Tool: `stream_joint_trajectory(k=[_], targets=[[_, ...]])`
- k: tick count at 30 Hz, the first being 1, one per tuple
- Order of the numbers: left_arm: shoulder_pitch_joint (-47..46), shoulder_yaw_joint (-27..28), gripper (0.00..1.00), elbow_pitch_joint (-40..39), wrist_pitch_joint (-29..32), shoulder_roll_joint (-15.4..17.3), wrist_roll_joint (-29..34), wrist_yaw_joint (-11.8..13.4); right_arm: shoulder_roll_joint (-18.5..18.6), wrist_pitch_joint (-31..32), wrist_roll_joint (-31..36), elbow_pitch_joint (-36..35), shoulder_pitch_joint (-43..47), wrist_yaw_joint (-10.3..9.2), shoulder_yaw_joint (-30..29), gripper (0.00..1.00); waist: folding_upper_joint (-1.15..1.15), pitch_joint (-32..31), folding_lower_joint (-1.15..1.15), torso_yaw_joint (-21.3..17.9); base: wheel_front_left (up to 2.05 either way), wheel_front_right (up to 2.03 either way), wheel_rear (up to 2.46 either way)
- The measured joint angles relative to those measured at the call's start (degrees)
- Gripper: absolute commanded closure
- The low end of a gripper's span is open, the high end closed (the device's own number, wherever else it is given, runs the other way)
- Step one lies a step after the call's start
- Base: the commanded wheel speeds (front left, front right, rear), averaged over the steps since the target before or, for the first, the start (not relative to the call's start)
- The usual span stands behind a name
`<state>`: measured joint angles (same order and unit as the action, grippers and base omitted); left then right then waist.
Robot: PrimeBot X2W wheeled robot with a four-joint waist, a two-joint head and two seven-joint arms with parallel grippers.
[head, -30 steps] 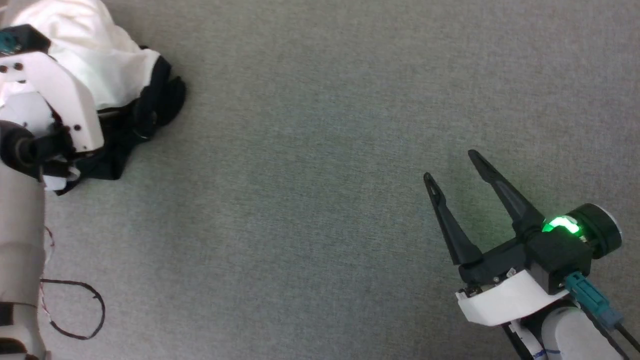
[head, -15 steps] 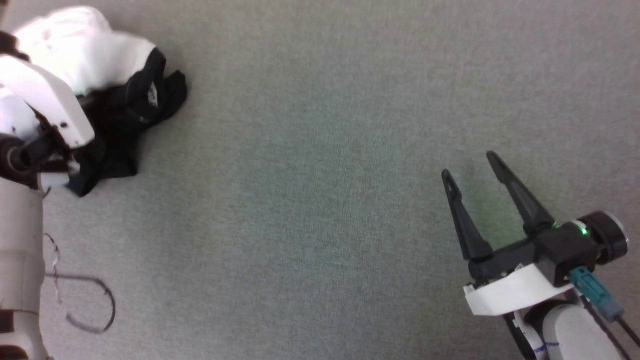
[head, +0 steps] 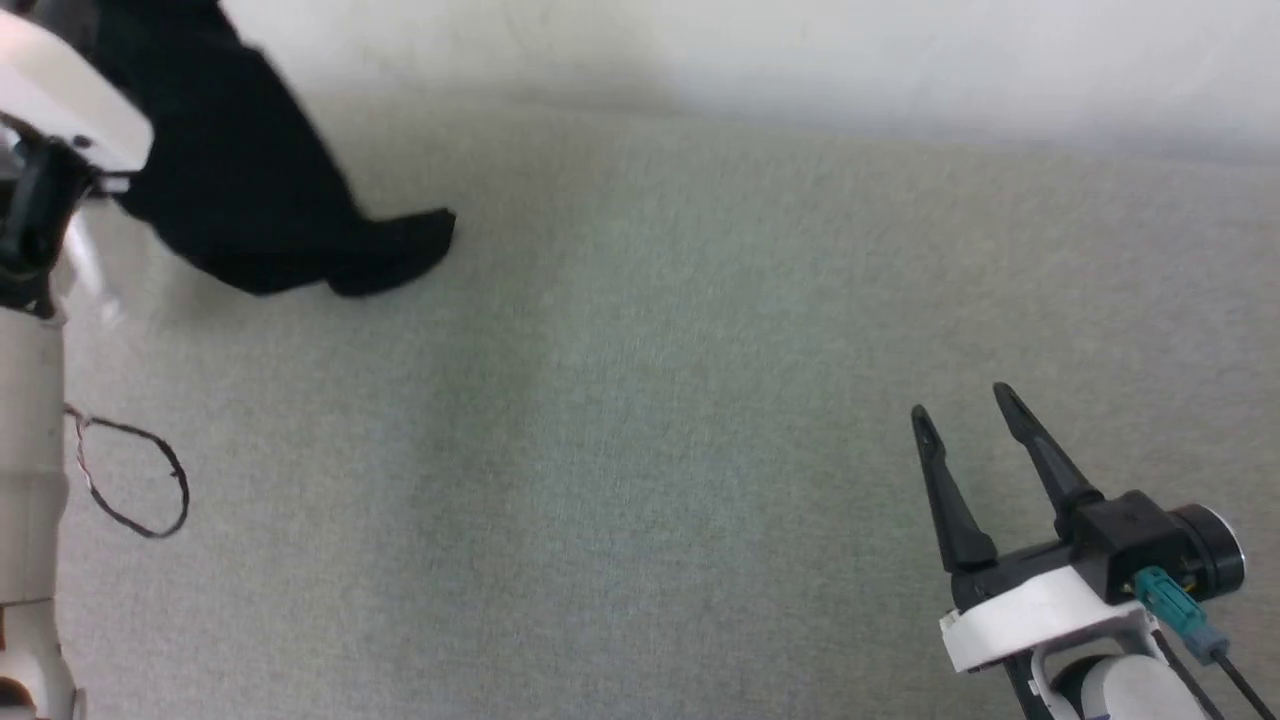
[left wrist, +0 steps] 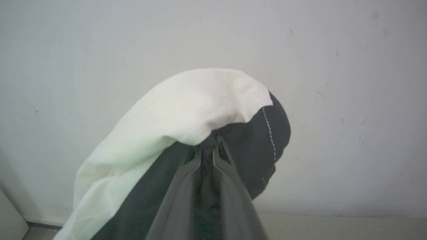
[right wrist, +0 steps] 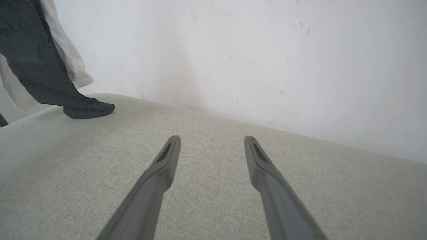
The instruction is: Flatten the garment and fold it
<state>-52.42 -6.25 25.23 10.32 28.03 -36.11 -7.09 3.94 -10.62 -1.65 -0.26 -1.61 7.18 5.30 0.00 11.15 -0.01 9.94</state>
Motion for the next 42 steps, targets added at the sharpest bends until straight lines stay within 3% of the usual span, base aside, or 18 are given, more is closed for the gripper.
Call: stream_joint_trajectory(k=[4,16,25,31,39,40,41,42], targets=[[-0.1,-1.4,1.0,-4.5,-2.6,-0.9,-0.4,0.0,-0.4,-0.2,-0.1,1.0,0.5,0.0,-1.4,0.0,0.0,-3.7,-0.01,-1.0,0.0,0.0,0.0],[-6.7,-9.8,1.0,-12.0,-3.5,-8.9,1.1,0.0,-0.9,-1.9,-2.2,1.5,0.1,0.0,-5.4,0.0,0.0,-7.3,0.0,-8.8,0.0,0.0,0.0],[-1.9,-24.7,1.0,-11.3,-5.7,-15.5,2.9,0.0,-0.9,-2.9,-3.6,2.4,-1.2,0.0,-6.4,0.0,0.0,-5.9,0.01,-16.6,0.0,0.0,0.0],[11.0,-38.4,1.0,-8.4,-5.6,-16.7,-2.5,0.0,-0.9,-3.2,-3.9,3.4,-1.6,0.0,-7.6,0.0,0.0,-4.4,0.01,-21.0,0.0,0.0,0.0],[19.2,-50.6,1.0,-1.2,-8.5,-18.9,-4.0,0.0,-0.9,-3.3,-3.9,5.5,-1.7,0.0,-8.1,0.0,0.0,-1.4,0.01,-23.0,0.0,0.0,0.0],[19.3,-51.5,0.75,-0.4,-9.0,-19.0,-3.7,0.0,-0.9,-3.3,-3.8,5.7,-1.7,0.0,-8.1,0.0,0.0,-1.3,0.02,-22.9,0.0,0.0,0.0],[19.3,-51.9,0.0,0.5,-9.9,-19.1,-3.6,0.0,-0.9,-3.2,-3.7,5.9,-1.7,0.0,-8.0,0.0,0.0,-1.2,0.02,-22.6,0.0,0.0,0.0],[19.4,-51.9,0.0,1.3,-10.7,-19.4,-3.7,0.0,-0.9,-3.2,-3.6,6.1,-1.7,0.0,-8.0,0.0,0.0,-1.3,0.01,-22.4,0.0,0.0,0.0]])
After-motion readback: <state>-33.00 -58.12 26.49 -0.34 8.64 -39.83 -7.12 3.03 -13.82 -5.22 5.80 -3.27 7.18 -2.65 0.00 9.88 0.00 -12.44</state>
